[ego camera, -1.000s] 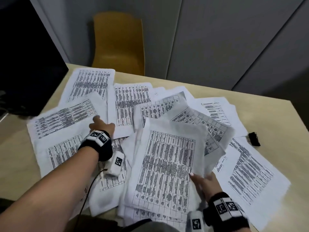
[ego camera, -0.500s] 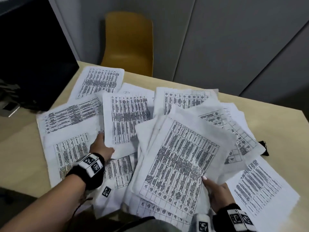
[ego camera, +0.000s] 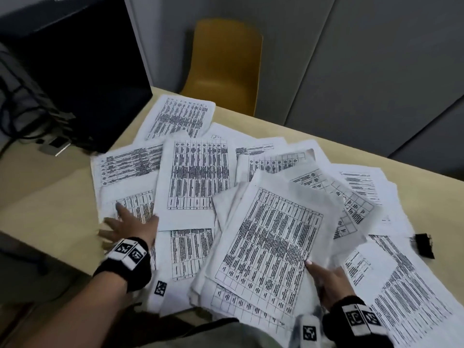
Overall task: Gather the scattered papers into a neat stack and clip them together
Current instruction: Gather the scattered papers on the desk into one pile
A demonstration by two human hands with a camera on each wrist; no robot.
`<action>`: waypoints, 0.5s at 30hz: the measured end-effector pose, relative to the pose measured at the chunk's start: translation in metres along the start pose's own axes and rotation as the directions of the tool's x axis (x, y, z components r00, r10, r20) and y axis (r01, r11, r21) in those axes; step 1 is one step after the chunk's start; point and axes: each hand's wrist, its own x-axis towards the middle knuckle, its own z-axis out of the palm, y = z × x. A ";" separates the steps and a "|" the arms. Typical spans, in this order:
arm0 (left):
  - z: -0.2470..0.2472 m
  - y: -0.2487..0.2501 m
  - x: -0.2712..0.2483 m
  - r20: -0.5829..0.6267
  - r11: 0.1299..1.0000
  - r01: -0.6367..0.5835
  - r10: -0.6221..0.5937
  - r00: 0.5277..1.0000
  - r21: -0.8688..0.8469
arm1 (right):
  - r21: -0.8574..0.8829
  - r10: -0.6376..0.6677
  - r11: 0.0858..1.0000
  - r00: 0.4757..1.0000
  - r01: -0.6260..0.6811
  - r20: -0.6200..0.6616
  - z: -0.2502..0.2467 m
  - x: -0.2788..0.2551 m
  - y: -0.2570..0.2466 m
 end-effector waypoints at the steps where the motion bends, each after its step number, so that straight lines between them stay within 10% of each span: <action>1: 0.003 0.001 -0.003 0.034 0.999 -0.032 0.031 0.999 0.016 | -0.026 -0.002 1.000 1.000 0.002 0.003 -0.001 0.001 0.000; 15: -0.006 0.009 0.007 0.065 0.947 -0.005 0.027 0.998 -0.321 | -0.122 0.034 0.992 0.997 -0.042 -0.070 -0.001 0.003 0.004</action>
